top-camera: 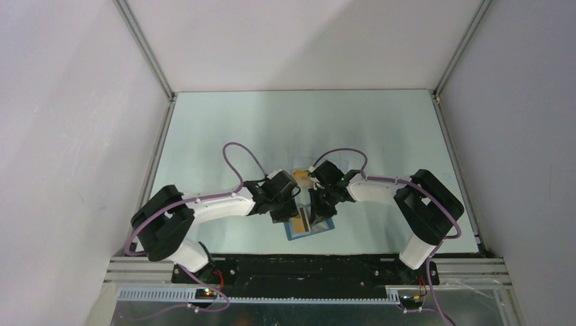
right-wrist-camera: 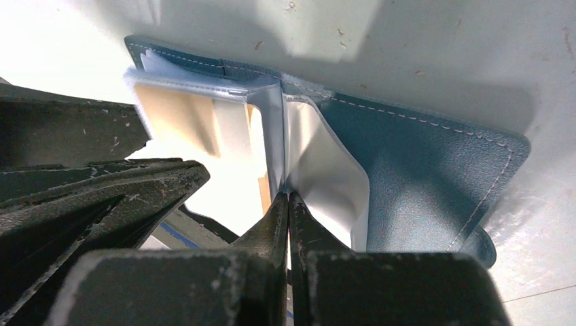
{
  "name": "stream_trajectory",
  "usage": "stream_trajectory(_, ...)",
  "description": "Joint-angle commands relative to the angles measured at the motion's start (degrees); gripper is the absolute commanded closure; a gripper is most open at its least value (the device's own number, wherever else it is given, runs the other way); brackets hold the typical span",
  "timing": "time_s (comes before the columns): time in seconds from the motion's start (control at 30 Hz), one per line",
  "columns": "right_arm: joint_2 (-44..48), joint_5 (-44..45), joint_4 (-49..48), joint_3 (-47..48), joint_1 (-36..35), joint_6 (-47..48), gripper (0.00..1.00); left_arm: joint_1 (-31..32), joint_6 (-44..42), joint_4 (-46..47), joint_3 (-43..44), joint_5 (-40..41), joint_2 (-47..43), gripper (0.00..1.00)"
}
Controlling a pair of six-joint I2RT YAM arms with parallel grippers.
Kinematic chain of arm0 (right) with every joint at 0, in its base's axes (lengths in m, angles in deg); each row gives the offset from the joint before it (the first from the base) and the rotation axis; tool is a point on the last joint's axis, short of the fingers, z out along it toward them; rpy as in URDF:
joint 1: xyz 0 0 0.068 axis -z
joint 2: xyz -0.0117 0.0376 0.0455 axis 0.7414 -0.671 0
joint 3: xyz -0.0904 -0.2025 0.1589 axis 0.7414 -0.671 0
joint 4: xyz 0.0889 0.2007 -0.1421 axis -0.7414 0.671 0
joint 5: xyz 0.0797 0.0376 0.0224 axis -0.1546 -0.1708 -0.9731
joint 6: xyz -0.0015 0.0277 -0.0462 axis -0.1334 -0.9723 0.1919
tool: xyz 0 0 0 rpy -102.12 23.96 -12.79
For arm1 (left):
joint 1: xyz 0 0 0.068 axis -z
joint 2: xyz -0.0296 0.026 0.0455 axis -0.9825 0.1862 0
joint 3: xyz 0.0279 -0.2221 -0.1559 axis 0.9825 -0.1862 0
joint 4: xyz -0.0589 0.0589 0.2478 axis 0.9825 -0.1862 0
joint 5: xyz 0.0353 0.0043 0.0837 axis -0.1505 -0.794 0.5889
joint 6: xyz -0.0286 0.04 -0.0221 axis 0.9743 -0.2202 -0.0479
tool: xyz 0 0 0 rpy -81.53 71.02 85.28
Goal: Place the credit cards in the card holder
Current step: Insert the credit card into the card holder.
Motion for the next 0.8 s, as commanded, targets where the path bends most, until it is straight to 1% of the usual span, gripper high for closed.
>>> stream_trajectory(0.0, -5.0, 3.4, 1.2, -3.0, -2.6, 1.5, 1.0, 0.5, -1.6, 0.3, 2.9, 0.7, -1.9, 0.54)
stream_trajectory(0.13, -4.9, 3.3, 1.2, -2.9, -2.5, 1.5, 1.0, 0.6, -1.2, 0.4, 2.9, 0.8, -3.9, 0.56)
stream_trajectory(0.37, -4.2, 3.5, 1.7, -3.0, -2.6, 1.5, 1.0, 0.8, -1.5, 0.8, 4.2, -0.1, -4.3, 0.57)
stream_trajectory(0.53, -2.6, 3.0, 2.1, -2.9, -2.4, 1.2, 1.0, 0.9, -1.9, 1.1, 5.1, -0.9, -4.1, 0.62)
stream_trajectory(0.7, 0.2, 2.3, 3.4, -2.9, -2.1, 0.8, 0.99, 1.1, -1.5, 1.6, 5.2, -0.9, -3.8, 0.65)
stream_trajectory(0.77, 1.5, 2.5, 4.4, -2.9, -2.0, 0.6, 0.98, 1.2, -1.6, 2.1, 5.2, -2.6, -3.6, 0.67)
